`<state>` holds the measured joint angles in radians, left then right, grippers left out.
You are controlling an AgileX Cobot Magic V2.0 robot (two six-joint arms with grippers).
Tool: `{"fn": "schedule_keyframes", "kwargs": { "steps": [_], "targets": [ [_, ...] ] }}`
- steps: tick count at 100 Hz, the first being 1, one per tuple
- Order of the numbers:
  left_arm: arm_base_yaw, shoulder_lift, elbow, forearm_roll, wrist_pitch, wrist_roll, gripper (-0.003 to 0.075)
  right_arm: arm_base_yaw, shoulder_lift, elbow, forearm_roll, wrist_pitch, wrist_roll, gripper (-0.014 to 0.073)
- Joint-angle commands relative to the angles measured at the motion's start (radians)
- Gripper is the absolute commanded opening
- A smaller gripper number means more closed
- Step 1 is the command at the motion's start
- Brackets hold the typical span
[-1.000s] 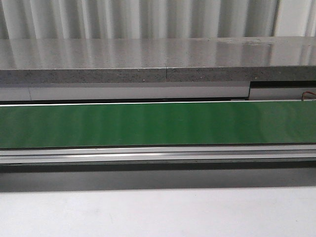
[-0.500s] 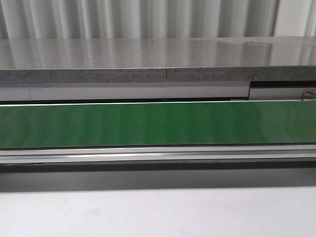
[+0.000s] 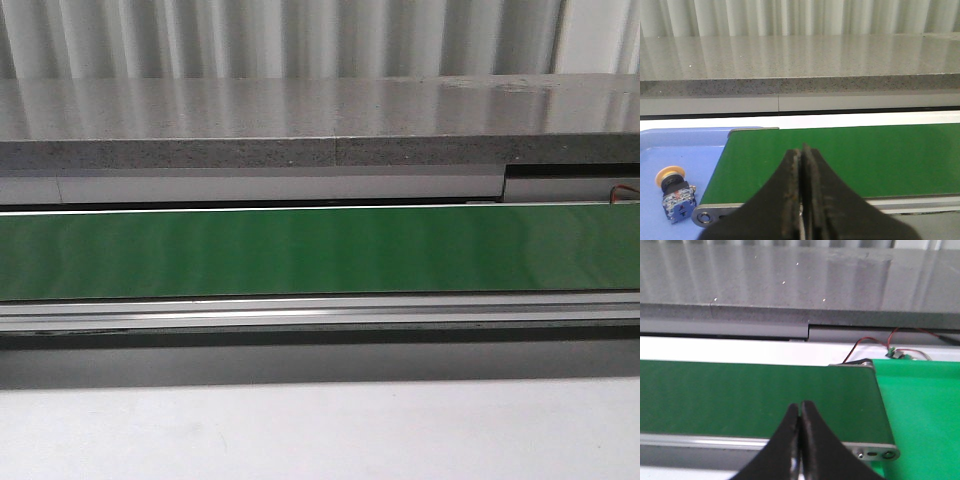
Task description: Move button from right to left
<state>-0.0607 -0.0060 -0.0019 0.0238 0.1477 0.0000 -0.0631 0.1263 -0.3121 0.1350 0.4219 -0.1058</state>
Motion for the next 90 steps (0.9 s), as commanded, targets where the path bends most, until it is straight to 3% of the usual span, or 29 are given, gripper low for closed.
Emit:
{"fn": "schedule_keyframes", "kwargs": {
  "steps": [1, 14, 31, 45, 90],
  "targets": [
    [0.001, -0.034, 0.026, -0.002, -0.075, -0.007, -0.002, -0.006, 0.013, 0.023, -0.067, -0.209, 0.056, -0.0067],
    [0.001, -0.034, 0.026, -0.002, -0.075, -0.007, -0.002, -0.006, 0.013, 0.146, -0.184, -0.408, 0.219, -0.0067],
    [0.001, -0.034, 0.026, -0.002, -0.075, -0.007, -0.002, -0.006, -0.038, 0.29, -0.221, -0.519, 0.238, -0.0067],
    [0.001, -0.034, 0.026, -0.002, -0.075, -0.007, -0.002, -0.006, -0.161, 0.323, -0.232, -0.422, 0.236, -0.0067],
    [0.001, -0.034, 0.026, -0.002, -0.075, -0.007, -0.002, -0.006, -0.153, 0.323, -0.232, -0.422, 0.236, -0.0067]
  ]
}}
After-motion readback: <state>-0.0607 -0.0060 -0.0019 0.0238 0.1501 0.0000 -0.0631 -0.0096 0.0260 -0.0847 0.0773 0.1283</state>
